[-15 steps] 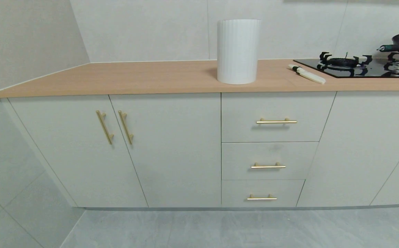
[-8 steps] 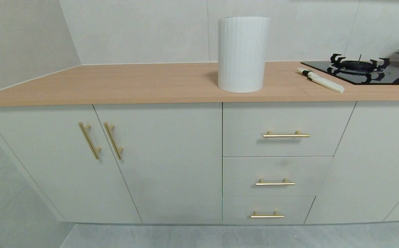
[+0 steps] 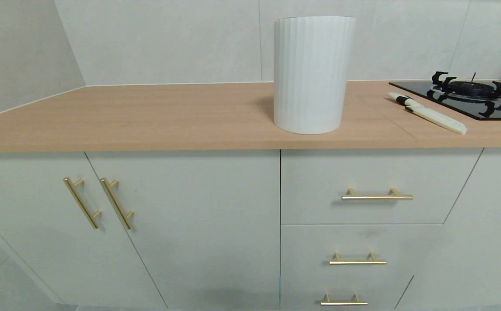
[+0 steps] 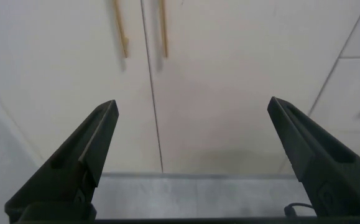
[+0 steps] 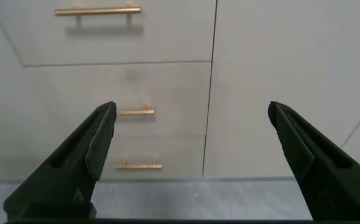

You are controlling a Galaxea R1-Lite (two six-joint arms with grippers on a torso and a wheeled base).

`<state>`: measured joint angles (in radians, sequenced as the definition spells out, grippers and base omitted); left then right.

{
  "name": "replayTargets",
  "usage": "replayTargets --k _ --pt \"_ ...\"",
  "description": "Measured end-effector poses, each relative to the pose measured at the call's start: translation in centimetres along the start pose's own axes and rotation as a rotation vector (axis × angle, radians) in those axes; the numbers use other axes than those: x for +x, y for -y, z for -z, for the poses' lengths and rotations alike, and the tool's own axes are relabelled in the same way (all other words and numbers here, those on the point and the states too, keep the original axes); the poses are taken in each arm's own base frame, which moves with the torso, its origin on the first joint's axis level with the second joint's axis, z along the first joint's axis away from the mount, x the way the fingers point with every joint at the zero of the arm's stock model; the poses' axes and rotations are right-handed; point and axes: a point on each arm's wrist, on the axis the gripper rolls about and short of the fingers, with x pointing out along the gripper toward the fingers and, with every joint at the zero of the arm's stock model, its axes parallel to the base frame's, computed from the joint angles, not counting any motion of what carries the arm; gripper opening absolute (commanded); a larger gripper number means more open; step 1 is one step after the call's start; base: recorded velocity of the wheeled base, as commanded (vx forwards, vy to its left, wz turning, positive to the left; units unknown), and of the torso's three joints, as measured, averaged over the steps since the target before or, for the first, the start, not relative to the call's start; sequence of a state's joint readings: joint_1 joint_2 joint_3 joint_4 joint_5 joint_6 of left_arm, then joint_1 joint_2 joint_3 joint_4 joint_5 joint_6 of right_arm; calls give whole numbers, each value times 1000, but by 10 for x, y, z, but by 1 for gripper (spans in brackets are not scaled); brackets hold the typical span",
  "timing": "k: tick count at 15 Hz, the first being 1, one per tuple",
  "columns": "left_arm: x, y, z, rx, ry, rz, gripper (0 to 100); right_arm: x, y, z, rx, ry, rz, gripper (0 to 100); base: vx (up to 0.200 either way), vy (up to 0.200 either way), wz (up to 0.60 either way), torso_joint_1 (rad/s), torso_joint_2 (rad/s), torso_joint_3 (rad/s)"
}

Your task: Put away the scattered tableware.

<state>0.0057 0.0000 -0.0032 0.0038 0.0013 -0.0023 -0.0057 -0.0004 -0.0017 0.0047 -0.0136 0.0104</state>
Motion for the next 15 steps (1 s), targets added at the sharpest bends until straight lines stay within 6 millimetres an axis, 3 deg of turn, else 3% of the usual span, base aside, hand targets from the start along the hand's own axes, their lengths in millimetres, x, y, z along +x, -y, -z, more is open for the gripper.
replayTargets --k 4,13,15 --pt "0 0 0 0 0 0 100 0 0 0 0 0 0 100 200 0 0 2 2 4" --pt "0 0 0 0 1 0 100 0 0 0 1 0 0 100 0 0 0 0 0 0" --pt "0 0 0 0 1 0 100 0 0 0 1 0 0 100 0 -200 0 2 2 5"
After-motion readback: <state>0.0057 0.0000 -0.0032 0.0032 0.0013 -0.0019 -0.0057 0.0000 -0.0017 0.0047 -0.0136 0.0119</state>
